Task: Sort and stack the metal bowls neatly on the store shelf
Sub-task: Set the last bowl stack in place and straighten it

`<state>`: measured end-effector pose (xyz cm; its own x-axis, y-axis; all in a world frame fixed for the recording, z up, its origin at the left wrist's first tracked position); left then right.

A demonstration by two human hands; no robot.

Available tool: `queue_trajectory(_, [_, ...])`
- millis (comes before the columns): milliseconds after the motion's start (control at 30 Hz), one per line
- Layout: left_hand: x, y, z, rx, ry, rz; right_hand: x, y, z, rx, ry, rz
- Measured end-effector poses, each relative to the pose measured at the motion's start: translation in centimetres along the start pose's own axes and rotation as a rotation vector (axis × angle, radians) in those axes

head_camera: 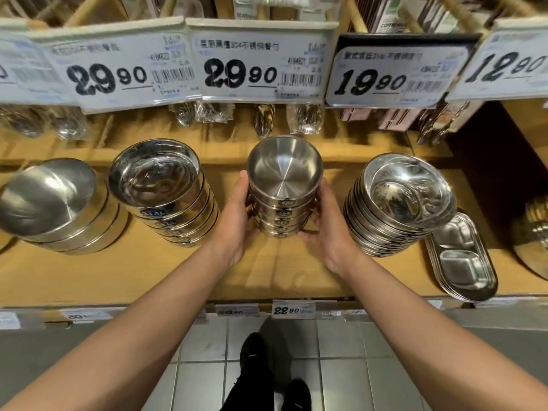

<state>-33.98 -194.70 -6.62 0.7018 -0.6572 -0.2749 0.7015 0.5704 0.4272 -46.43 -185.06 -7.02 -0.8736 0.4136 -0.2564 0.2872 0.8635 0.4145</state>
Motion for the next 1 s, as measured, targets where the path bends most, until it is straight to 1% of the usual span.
queue_trajectory(367, [0.1,1.4,-0.5,-0.001,0.014,0.012,-0.1,1.6,0.1,-0.003,-0.067,-0.036])
queue_trajectory(433, [0.4,2.2,-1.3,0.027,0.034,0.063,0.4,2.7,1.0,-0.026,-0.064,-0.036])
queue_trajectory(500, [0.5,3.6,-3.1,0.066,0.066,0.148,1.2,4.8,2.7,-0.064,-0.035,-0.012])
queue_trajectory(567, [-0.3,5.2,-5.4,0.108,0.068,0.175,2.4,7.3,4.8,-0.112,-0.027,0.031])
queue_trajectory(667, [-3.1,6.6,-8.0,0.178,0.023,0.126,5.8,10.6,6.7,-0.133,-0.094,0.152])
queue_trajectory(733, [-5.6,6.6,-8.3,0.187,0.001,0.082,8.8,12.0,6.3,-0.112,-0.14,0.257])
queue_trajectory(800, [-8.4,5.9,-7.6,0.17,-0.043,0.01,11.4,12.8,5.1,-0.067,-0.154,0.317])
queue_trajectory(867, [-11.4,4.5,-6.4,0.111,-0.046,-0.094,13.4,12.6,4.1,-0.014,-0.148,0.344])
queue_trajectory(933, [-14.0,3.0,-5.3,0.034,0.021,-0.185,14.5,11.9,3.1,0.014,-0.107,0.337])
queue_trajectory(1000, [-15.6,2.1,-4.6,0.019,0.074,-0.198,14.9,10.8,2.3,0.025,-0.073,0.326])
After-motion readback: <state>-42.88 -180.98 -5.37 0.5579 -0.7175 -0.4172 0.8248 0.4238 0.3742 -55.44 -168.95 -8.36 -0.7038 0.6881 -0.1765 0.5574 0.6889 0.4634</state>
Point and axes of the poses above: each hand's wrist, its own y-axis away from the middle knuckle, its own x-axis out of the back of the hand, z = x × y, the point moved 2 cm from there along -y, towards the middle knuckle, and after that the axes turned 14 degrees about -z, right-handed, at the moved point
